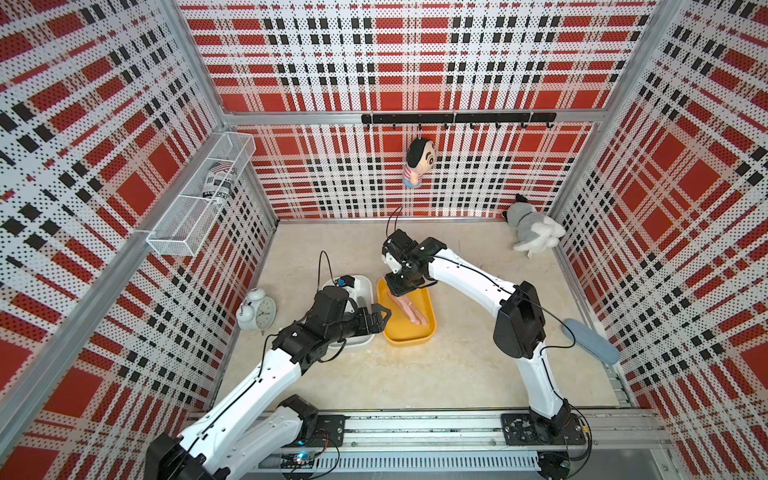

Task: Place the fruit knives into the storage box by color
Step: Place the fruit knife in the storage box.

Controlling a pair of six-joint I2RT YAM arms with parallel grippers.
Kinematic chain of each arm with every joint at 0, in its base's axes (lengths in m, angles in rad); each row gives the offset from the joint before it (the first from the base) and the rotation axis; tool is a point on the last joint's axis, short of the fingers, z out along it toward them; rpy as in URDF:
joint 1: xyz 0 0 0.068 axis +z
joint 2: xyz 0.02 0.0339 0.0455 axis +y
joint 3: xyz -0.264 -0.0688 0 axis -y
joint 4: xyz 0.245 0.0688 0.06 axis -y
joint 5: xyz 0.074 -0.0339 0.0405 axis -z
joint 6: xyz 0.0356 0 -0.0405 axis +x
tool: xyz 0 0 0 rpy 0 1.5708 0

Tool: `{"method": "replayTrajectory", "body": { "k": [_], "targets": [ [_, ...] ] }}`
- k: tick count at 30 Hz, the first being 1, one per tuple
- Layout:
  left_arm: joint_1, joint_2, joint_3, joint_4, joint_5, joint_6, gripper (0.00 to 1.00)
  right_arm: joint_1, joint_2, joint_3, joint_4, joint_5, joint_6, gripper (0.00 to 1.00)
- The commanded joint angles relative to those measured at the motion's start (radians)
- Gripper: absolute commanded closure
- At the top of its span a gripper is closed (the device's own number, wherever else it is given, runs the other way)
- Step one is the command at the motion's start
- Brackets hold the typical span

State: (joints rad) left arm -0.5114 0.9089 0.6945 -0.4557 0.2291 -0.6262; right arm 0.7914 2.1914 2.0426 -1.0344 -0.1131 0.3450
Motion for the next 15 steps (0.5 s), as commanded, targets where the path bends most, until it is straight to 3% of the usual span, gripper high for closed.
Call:
{"method": "replayTrajectory", "body": {
  "k": [1,15],
  "targets": [
    [0.003,-0.011,-0.006,0.031,0.007,-0.008,0.02,0.008,0.03,-0.042,0.044,-0.02,0.018,0.78],
    [-0.004,-0.015,-0.012,0.035,0.001,-0.015,0.02,0.008,0.051,-0.132,0.102,-0.034,0.028,0.78]
  ]
}}
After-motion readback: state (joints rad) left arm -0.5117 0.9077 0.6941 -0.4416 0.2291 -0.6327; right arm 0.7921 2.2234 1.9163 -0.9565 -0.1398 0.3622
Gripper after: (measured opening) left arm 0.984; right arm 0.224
